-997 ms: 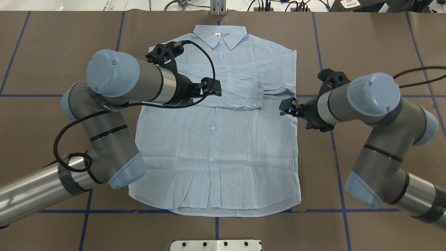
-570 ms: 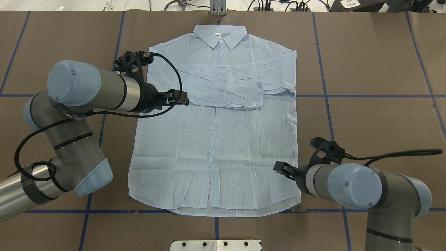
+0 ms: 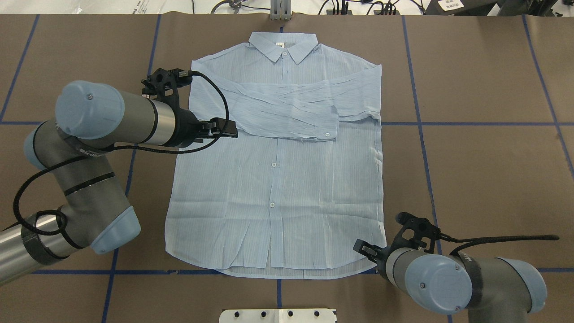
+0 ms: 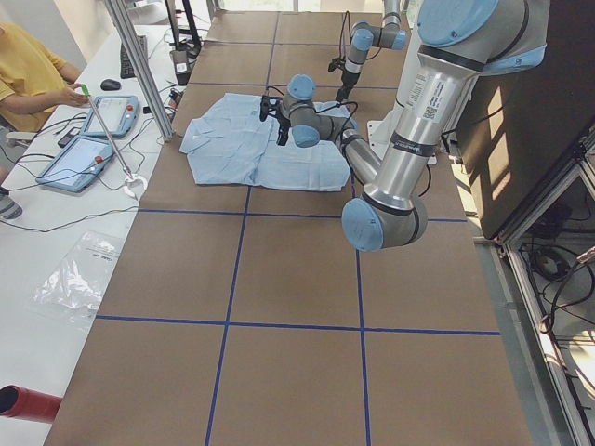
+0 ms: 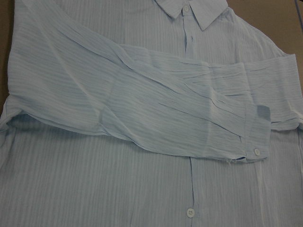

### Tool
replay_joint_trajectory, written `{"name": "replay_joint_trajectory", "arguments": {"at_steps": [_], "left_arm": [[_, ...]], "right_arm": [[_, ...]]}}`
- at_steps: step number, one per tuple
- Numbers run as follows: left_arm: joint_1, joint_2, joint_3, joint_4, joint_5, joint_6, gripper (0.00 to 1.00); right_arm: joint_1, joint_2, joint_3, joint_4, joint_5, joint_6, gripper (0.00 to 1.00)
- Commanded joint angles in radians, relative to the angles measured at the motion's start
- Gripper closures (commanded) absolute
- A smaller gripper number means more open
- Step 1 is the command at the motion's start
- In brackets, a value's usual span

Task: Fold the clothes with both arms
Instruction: 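Release the sleeve and move both grippers to the shirt hem corners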

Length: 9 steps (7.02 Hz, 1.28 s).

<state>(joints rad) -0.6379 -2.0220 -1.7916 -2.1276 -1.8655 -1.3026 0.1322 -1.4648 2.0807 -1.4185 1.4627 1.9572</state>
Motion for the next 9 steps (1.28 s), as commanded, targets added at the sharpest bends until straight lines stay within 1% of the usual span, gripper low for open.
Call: {"name": "replay_joint_trajectory", "arguments": {"at_steps": [1,2,3,5,6,7,8,9], "left_arm": [[0.003,0.0,0.003,0.0,0.0,-0.004,0.01],[0.003,0.0,0.003,-0.002,0.0,-0.006,0.01],[0.003,0.0,0.003,0.0,0.0,-0.006,0.01],[0.003,0.0,0.003,0.0,0.0,-0.007,0.01],[0.003,0.0,0.005,-0.002,0.0,-0.007,0.01],[0.003,0.0,0.005,-0.002,0.0,-0.007,0.01],[0.003,0.0,0.005,0.0,0.0,-0.007,0.01],[0.003,0.0,0.005,0.0,0.0,-0.007,0.01]], "right_arm": [[0.0,-0.003,-0.004,-0.011,-0.001,0.002,0.19],[-0.002,0.001,-0.005,-0.037,-0.001,0.002,0.2],[-0.003,0.007,-0.005,-0.055,-0.001,0.002,0.25],[-0.005,0.007,-0.008,-0.053,-0.001,0.002,0.32],[-0.006,0.011,-0.008,-0.053,-0.001,0.003,0.53],[-0.005,0.011,-0.007,-0.053,0.001,0.008,0.95],[-0.005,0.012,-0.005,-0.053,0.004,0.008,1.0],[-0.003,0.009,-0.004,-0.053,0.004,0.006,1.0]]}}
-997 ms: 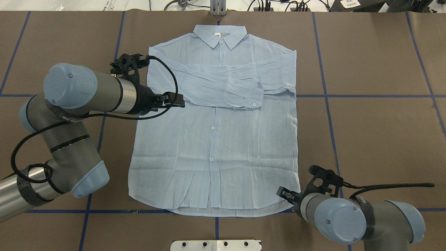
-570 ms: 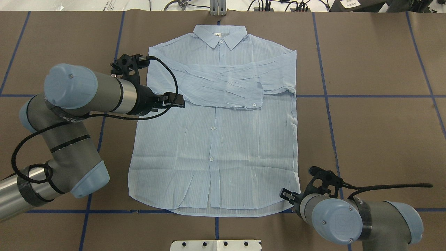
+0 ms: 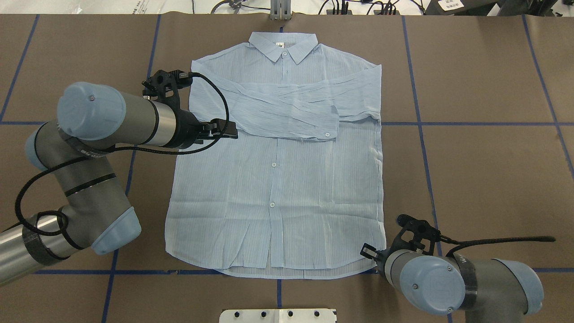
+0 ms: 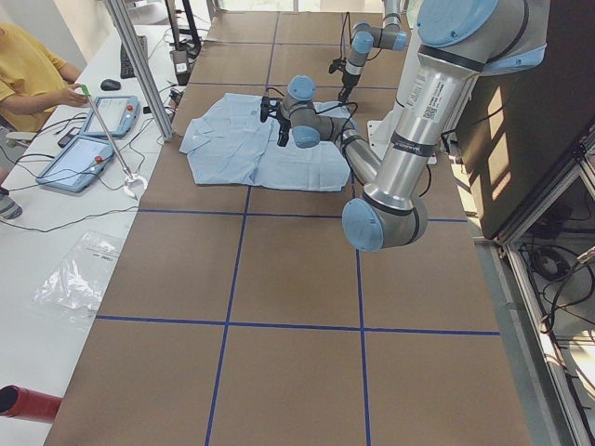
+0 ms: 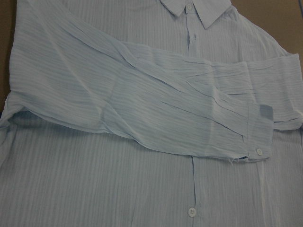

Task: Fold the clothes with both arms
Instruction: 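Release the sleeve and move both grippers to the shirt hem corners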

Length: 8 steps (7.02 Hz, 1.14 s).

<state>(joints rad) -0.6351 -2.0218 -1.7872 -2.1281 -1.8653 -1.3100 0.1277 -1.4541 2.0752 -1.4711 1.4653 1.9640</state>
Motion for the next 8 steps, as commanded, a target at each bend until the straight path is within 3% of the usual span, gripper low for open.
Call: {"name": "replay_joint_trajectory", "arguments": {"at_steps": [1,2,4,6,8], "left_arm": [[0.0,0.0,-0.001,0.0,0.0,-0.003,0.01],[-0.002,0.024,-0.02,0.002,0.0,-0.056,0.01],[0.03,0.177,-0.11,0.008,0.024,-0.142,0.01],[0.185,0.358,-0.222,0.057,0.165,-0.242,0.01],[0.338,0.388,-0.244,0.114,0.256,-0.371,0.06]], "right_arm": [[0.004,-0.003,0.006,0.0,0.004,-0.001,1.0],[0.004,0.001,0.009,0.0,0.004,-0.001,1.0],[0.009,-0.012,0.042,-0.003,0.007,-0.002,1.0],[0.007,-0.009,0.04,-0.003,0.007,-0.002,1.0],[0.006,-0.006,0.04,0.0,0.007,-0.002,1.0]]}}
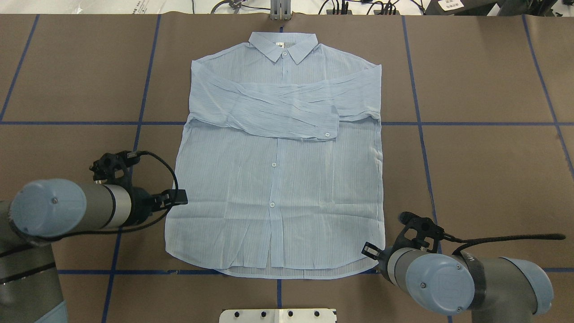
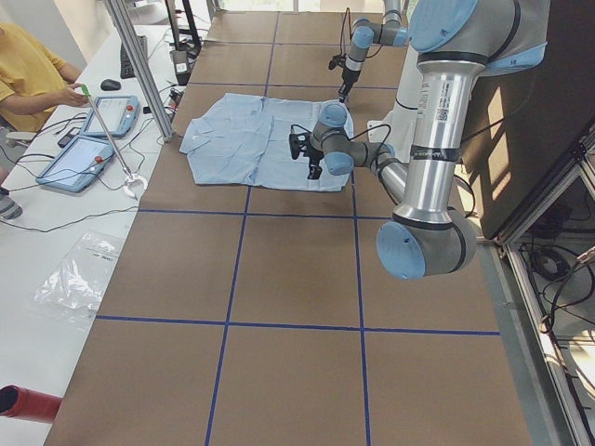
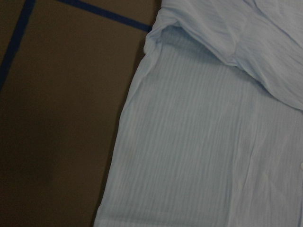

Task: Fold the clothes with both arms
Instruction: 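Grasp both hem corners nearest the robot with both grippers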

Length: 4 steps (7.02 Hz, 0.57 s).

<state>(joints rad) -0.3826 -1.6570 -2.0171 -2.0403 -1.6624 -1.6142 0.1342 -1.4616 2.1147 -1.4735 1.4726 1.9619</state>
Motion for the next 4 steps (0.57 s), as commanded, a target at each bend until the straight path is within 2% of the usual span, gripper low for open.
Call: {"name": "replay_joint_trajectory", "arguments": {"at_steps": [1,3,4], "left_arm": [[0.114,0.025,-0.008,0.037,0.056,-0.088,0.15],[0.151,0.023,-0.003,0.054,0.062,-0.119,0.36],[0.151,0.025,-0.003,0.054,0.062,-0.119,0.56]], "right_arm": [[-0.001,0.001,-0.001,0.002,0.0,0.0,1.0],[-0.002,0.004,-0.002,0.002,0.0,0.002,1.0],[-0.002,0.004,-0.001,0.002,0.0,0.002,1.0]]}}
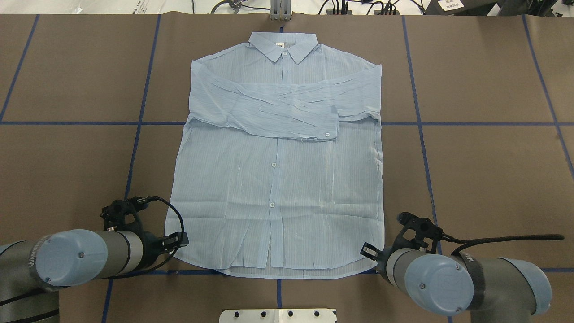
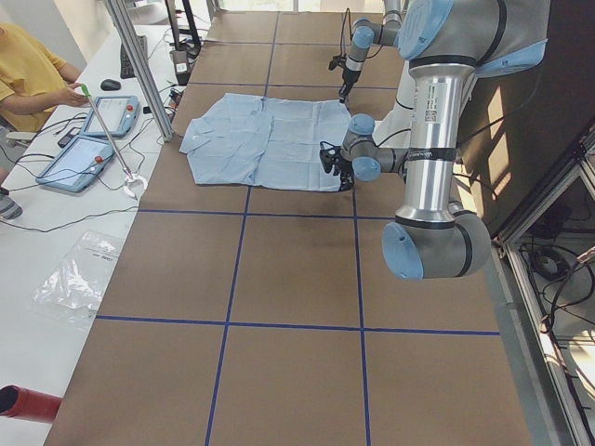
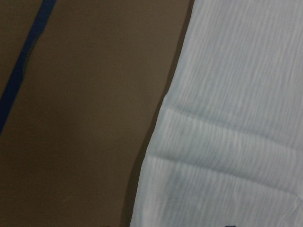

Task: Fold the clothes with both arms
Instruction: 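Grasp both hem corners nearest the robot with both grippers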

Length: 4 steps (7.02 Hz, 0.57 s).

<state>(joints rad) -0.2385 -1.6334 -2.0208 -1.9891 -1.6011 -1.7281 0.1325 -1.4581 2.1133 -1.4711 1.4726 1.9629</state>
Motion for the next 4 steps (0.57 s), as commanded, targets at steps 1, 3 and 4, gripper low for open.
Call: {"name": "replay_joint_trajectory", "arguments": {"at_steps": [1,3,4], "left_arm": [[0.005,0.001,0.002,0.003,0.001,-0.005,0.82],[0.004,0.004,-0.001,0.004,0.0,-0.005,1.0],[0.004,0.003,-0.01,0.028,-0.003,-0.005,1.0]], "right_arm": [[-0.001,0.002,0.001,0.0,0.002,-0.001,1.0],[0.001,0.002,0.002,0.0,0.0,-0.001,1.0],[0.001,0.004,0.002,0.0,0.0,-0.001,1.0]]}}
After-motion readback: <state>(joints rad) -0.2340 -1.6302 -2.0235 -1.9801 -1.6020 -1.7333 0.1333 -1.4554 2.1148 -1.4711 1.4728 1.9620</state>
